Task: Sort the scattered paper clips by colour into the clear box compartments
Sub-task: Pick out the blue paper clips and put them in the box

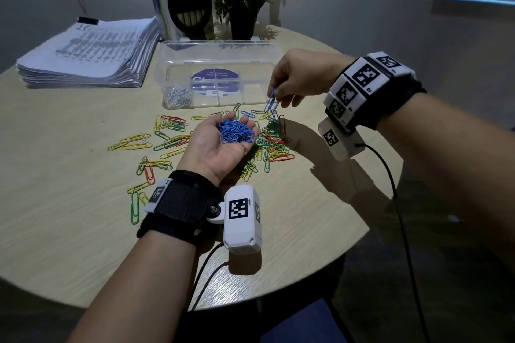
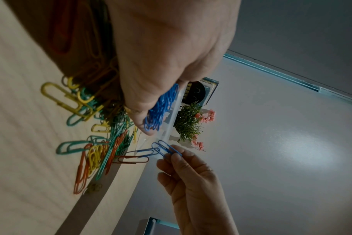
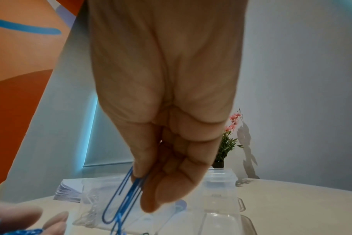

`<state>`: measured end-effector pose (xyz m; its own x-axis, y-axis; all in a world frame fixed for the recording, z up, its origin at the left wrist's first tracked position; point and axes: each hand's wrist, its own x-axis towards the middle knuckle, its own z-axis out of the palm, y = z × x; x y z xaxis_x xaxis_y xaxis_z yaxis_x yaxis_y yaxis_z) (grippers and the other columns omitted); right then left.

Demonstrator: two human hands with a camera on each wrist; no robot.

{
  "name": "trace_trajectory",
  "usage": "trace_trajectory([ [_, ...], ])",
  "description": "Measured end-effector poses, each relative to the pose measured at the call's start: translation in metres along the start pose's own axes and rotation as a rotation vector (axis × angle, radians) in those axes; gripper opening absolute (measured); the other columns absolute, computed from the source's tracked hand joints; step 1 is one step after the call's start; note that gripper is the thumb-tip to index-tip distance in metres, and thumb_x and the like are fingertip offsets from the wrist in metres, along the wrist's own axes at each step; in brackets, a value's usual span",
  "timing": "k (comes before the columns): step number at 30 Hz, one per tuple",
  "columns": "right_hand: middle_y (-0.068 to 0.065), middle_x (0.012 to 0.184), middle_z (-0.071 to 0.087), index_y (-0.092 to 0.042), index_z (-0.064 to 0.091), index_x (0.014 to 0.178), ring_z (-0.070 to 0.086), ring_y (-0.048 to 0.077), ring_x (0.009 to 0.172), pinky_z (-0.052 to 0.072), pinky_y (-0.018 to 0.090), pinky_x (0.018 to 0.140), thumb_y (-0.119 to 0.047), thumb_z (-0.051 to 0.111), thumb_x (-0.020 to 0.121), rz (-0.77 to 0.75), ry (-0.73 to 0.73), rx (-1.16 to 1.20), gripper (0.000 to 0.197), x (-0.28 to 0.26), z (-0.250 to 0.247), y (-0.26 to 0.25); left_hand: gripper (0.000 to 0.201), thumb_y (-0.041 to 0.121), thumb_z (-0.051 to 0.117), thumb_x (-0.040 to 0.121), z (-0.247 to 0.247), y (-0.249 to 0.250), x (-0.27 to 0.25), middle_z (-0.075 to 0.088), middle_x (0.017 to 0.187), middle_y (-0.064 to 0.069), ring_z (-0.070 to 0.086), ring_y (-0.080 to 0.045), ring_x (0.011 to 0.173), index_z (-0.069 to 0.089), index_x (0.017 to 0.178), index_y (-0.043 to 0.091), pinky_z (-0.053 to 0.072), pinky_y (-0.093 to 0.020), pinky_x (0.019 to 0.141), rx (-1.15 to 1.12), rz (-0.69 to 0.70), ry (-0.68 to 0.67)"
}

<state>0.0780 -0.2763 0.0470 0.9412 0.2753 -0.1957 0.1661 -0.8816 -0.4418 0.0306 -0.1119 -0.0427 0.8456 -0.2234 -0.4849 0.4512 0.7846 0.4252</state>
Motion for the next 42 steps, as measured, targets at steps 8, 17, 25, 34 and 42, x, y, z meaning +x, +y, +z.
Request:
trace_trajectory([
  [8,0.006,0.078,0.068,-0.008,0.071,0.101,0.063,0.011,0.064,0.057,0.028,0.07,-0.008,0.057,0.092,-0.046,0.081,-0.056,0.017,0.001,0.007,-0.004,0.032,0.02,0.029,0.102,0.0,0.001,-0.002,0.056,0.098,-0.021,0.055,-0.03,0.09,0.054,0.093,0.003,0.041,-0.043,0.089,0.003,0.007,-0.001],
  [17,0.006,0.071,0.062,-0.006,0.066,0.097,0.064,0.003,0.053,0.058,0.025,0.067,-0.001,0.051,0.095,-0.081,0.108,0.252,0.016,0.003,0.009,-0.011,0.03,0.017,0.029,0.101,0.0,0.002,-0.003,0.055,0.099,-0.022,0.054,-0.032,0.09,0.054,0.091,0.003,0.04,-0.043,0.092,0.005,0.006,-0.008],
  [25,0.013,0.073,0.065,-0.005,0.065,0.082,0.068,0.017,0.066,0.06,0.029,0.064,0.005,0.049,0.093,-0.053,0.124,0.479,0.022,0.003,0.012,-0.015,0.027,0.016,0.034,0.1,0.003,0.002,-0.007,0.055,0.096,-0.021,0.054,-0.03,0.088,0.054,0.088,0.003,0.041,-0.041,0.092,-0.021,0.008,-0.021],
  [34,0.016,0.076,0.063,-0.001,0.064,0.083,0.069,0.016,0.062,0.057,0.025,0.057,0.008,0.049,0.09,-0.046,0.129,0.651,0.019,-0.002,0.012,-0.023,0.022,0.014,0.043,0.098,0.002,0.002,-0.01,0.051,0.08,-0.012,0.05,-0.017,0.067,0.048,0.079,0.004,0.046,-0.021,0.054,-0.008,-0.011,0.009],
  [42,0.017,0.081,0.064,-0.002,0.064,0.082,0.069,0.016,0.063,0.056,0.026,0.061,0.009,0.049,0.089,-0.105,0.076,0.764,0.02,-0.006,0.01,-0.036,0.027,0.032,0.047,0.098,0.0,0.002,-0.008,0.045,0.064,0.0,0.04,-0.006,0.048,0.048,0.083,0.011,0.032,-0.012,0.032,0.069,-0.041,0.027],
])
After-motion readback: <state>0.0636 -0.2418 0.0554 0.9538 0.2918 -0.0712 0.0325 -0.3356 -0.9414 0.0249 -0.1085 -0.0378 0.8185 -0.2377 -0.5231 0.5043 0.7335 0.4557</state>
